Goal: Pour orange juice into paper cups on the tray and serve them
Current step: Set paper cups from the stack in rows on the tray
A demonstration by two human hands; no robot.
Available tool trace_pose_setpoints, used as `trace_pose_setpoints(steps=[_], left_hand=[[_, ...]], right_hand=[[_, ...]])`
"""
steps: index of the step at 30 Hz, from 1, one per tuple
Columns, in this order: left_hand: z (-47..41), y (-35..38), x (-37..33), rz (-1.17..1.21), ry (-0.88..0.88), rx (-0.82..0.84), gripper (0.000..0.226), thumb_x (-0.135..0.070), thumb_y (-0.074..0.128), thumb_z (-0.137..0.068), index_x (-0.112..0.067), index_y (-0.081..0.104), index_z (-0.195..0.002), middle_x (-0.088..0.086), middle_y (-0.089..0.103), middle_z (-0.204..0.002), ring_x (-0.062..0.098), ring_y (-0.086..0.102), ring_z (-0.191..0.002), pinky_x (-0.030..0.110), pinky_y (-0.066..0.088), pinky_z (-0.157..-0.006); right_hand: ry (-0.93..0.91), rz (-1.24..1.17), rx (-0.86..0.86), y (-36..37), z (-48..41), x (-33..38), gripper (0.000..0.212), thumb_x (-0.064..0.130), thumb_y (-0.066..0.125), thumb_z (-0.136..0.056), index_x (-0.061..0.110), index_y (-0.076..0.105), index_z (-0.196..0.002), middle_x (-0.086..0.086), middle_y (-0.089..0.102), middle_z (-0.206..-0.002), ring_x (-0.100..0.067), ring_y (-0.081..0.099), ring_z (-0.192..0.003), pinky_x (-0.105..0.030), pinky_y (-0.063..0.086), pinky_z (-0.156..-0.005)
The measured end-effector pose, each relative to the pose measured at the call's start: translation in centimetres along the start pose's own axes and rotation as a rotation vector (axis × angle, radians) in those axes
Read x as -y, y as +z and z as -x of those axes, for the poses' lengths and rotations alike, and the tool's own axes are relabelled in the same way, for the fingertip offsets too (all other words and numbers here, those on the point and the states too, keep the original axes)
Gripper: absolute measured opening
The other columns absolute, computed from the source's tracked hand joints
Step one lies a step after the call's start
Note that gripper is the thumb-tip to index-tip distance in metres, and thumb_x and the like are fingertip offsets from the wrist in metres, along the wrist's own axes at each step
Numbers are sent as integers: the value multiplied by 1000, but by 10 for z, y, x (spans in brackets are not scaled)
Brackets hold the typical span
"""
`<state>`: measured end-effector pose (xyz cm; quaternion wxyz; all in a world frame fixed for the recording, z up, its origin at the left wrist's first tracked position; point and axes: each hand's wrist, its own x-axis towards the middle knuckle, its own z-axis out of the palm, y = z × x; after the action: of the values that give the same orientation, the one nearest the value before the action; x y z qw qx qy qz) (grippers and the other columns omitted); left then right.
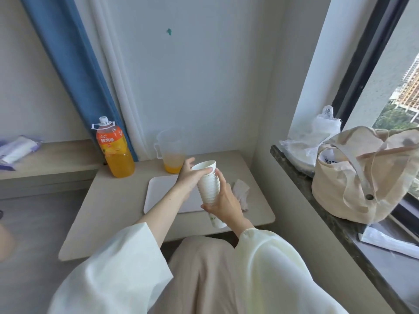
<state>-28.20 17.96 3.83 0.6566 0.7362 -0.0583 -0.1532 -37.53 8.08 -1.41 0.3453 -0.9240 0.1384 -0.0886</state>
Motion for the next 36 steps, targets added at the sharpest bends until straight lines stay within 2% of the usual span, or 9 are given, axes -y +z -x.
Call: trace_pose_setpoints(steps=[4, 8, 14, 16, 22, 28, 31, 33, 36], left_hand=[[-15, -11, -11, 141, 24, -170, 77, -28, 77, -79, -11, 35, -142, 1, 46, -133, 14, 49, -115, 27, 39, -93], [-41, -43, -11, 403, -53, -327, 86, -42, 78, -60, -10, 47, -133, 7, 60, -124, 24, 60, -112, 46, 47, -101], [-85, -92, 26, 316, -48, -405, 25, -21, 73, -82, -10, 59, -99, 5, 66, -97, 24, 65, -94, 26, 50, -70], [-99, -105, 44, 267, -70, -420, 31, -20, 73, -83, -14, 53, -107, 1, 62, -99, 20, 62, -94, 25, 45, -69], [-147, -135, 95, 175, -187, -510, 67, -31, 78, -70, -16, 46, -127, 3, 57, -120, 21, 61, -106, 38, 51, -93], [-191, -144, 122, -397, -142, -434, 69, -16, 79, -74, -9, 46, -135, 12, 38, -130, 23, 47, -110, 28, 40, -88], [-209, -143, 137, -509, -152, -388, 77, -15, 81, -72, -11, 42, -138, 12, 38, -130, 29, 48, -117, 31, 41, -90], [-217, -142, 146, -566, -161, -389, 77, -17, 81, -72, -12, 42, -138, 12, 39, -130, 30, 48, -118, 33, 43, -90], [-222, -142, 153, -621, -164, -418, 75, -21, 81, -72, -13, 44, -137, 12, 40, -129, 32, 50, -116, 38, 47, -90]], right_hand=[[20, 48, 18, 4, -8, -3, 118, 36, 80, -71, 47, -10, -146, -5, 43, -122, -28, 57, -96, -41, 51, -78], [75, 51, 7, 14, -23, -12, 121, 38, 80, -70, 48, -14, -145, -4, 44, -120, -25, 56, -97, -43, 53, -78], [105, -71, -37, 31, -55, -16, 116, 33, 76, -69, 45, -10, -147, 3, 37, -137, -23, 50, -115, -43, 51, -82], [88, -93, -46, 40, -66, -18, 113, 31, 77, -71, 40, -5, -149, 5, 33, -143, -20, 44, -123, -41, 50, -85], [61, -126, -67, 72, -101, -26, 112, 32, 80, -70, 34, 2, -150, 14, 26, -149, -13, 34, -132, -37, 47, -86], [47, -167, -80, 93, -134, -29, 110, 28, 81, -70, 27, 7, -152, 16, 19, -155, -8, 28, -136, -30, 41, -87], [34, -217, -94, 103, -144, -25, 102, 22, 81, -70, 25, 16, -148, 13, 26, -150, 0, 29, -128, -21, 38, -81], [18, -255, -98, 109, -151, -25, 96, 20, 82, -67, 24, 23, -143, 7, 33, -142, 2, 31, -122, -4, 32, -80], [24, -246, -100, 117, -157, -26, 93, 23, 82, -66, 28, 24, -139, 5, 34, -138, -2, 34, -121, -4, 28, -78]])
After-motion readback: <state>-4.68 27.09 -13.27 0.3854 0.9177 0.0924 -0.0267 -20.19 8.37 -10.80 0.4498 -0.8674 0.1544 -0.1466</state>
